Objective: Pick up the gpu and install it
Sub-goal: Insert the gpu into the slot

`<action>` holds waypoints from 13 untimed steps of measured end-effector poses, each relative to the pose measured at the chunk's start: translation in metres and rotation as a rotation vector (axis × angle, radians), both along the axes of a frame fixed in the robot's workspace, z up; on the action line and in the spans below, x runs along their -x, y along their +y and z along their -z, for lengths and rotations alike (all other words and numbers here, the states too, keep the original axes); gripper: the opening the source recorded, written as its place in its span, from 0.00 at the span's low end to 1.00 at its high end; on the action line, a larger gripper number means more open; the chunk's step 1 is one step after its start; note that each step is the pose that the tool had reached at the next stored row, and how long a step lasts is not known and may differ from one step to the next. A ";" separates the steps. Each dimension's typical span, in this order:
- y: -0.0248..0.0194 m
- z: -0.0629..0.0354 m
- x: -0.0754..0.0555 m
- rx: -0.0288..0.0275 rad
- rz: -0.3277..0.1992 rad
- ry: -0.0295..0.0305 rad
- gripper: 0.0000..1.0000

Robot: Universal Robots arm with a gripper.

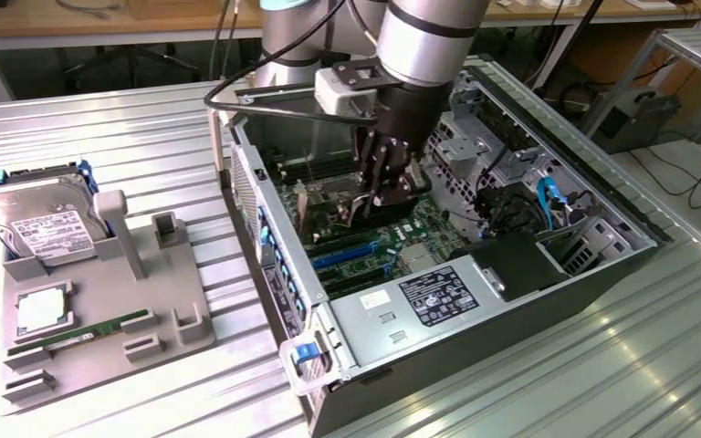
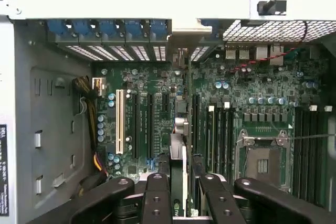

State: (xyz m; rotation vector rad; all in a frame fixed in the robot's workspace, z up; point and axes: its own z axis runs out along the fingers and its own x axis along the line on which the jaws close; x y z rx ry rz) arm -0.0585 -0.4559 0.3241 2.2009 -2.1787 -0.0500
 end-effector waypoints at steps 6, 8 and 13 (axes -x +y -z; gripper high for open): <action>0.0000 0.0413 0.009 0.0000 0.000 -0.0118 0.26; 0.0007 0.0541 0.010 -0.0055 0.000 -0.0121 0.26; 0.0015 0.0609 0.012 -0.0099 0.000 -0.0120 0.26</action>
